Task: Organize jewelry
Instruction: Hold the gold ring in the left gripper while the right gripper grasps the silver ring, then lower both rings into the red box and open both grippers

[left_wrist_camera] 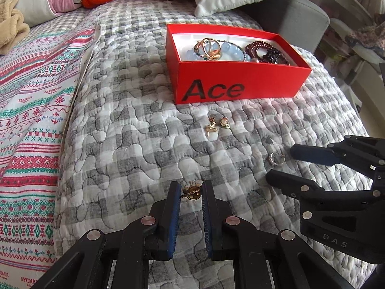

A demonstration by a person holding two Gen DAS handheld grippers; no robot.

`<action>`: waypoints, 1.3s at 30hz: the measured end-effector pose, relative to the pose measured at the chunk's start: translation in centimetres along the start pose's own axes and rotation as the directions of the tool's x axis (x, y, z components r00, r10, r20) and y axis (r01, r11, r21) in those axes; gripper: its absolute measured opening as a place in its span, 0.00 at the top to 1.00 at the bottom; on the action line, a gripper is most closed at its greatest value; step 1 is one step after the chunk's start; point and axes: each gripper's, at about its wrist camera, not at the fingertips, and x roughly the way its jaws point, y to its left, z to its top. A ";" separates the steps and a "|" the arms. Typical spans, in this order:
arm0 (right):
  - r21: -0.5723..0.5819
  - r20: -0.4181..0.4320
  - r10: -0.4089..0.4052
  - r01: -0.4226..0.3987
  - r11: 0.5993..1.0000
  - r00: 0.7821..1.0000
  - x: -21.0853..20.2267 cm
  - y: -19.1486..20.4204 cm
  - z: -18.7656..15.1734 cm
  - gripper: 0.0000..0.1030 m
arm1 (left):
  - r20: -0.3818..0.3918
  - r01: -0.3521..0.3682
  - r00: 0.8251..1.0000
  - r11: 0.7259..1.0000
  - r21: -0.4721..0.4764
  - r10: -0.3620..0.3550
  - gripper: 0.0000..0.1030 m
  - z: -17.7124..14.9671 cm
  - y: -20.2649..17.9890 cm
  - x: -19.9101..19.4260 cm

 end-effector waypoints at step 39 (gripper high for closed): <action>0.268 0.224 0.030 -0.091 0.959 0.974 -4.5 -9.0 5.9 0.81 | 0.227 0.050 0.974 0.989 -0.137 -0.018 0.88 8.1 0.3 -0.2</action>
